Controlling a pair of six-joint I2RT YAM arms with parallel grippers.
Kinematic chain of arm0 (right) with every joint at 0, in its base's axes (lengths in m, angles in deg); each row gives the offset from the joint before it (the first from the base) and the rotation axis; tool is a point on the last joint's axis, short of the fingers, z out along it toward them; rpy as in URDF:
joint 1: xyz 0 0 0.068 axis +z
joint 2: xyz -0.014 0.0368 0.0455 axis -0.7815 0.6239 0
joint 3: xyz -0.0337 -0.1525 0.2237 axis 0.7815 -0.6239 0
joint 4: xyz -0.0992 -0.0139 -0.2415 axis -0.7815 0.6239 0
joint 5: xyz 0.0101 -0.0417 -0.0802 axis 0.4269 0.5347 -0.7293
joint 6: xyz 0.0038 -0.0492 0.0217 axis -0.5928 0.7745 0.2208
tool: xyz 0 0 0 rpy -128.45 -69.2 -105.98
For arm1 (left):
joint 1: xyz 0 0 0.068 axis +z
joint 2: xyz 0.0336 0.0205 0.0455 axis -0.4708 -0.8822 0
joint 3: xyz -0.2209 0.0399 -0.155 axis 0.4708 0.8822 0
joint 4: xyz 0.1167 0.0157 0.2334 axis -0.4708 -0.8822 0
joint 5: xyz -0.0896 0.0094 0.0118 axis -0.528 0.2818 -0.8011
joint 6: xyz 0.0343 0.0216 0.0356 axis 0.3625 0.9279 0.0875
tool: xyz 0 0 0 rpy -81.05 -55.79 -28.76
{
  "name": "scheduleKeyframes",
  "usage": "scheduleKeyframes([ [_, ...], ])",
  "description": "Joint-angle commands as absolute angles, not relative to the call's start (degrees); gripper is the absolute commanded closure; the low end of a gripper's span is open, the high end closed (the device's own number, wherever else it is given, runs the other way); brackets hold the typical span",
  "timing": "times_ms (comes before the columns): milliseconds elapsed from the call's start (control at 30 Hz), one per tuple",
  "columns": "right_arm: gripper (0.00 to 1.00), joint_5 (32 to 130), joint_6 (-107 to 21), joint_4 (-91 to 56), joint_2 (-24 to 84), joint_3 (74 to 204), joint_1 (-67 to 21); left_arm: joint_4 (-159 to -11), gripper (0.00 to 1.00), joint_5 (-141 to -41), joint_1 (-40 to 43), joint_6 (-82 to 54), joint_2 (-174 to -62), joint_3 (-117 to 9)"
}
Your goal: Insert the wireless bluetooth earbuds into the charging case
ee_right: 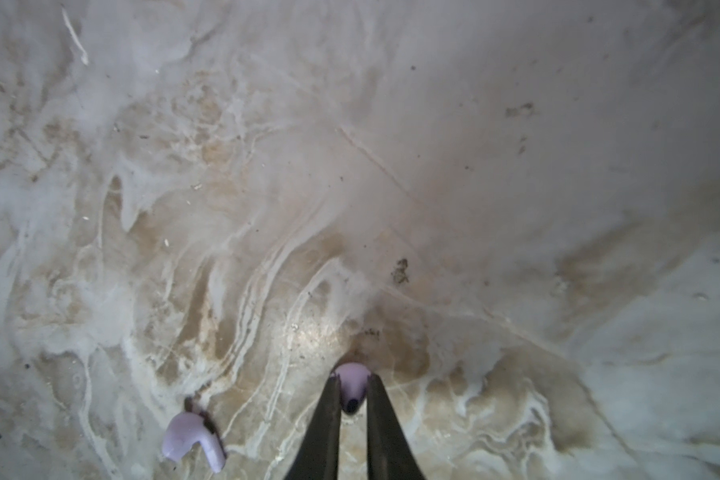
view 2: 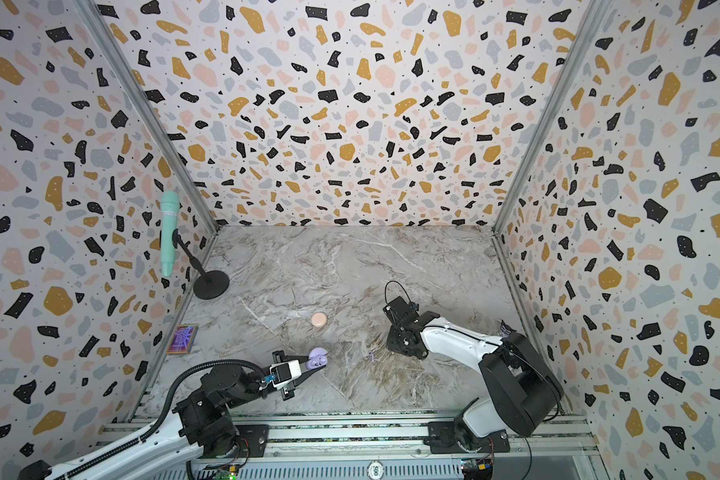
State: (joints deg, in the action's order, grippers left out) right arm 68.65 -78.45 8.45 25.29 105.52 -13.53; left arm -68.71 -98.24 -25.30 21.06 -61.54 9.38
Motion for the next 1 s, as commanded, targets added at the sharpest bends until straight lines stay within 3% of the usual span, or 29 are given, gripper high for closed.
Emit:
scheduleKeyframes([
  [0, 0.86, 68.83, -78.07, 8.77, 25.36, 104.66, -13.71, -66.78, 1.0, -98.69, -25.44, 21.55, -61.51, 7.91],
  [567, 0.93, 73.78, -75.56, 4.1, 23.91, 101.58, -13.93, -67.21, 1.0, -98.48, -25.46, 21.92, -61.66, 7.77],
  [967, 0.87, 73.18, -74.19, 4.09, 22.97, 101.48, -14.01, -67.36, 1.0, -98.65, -25.44, 22.05, -61.74, 7.82],
])
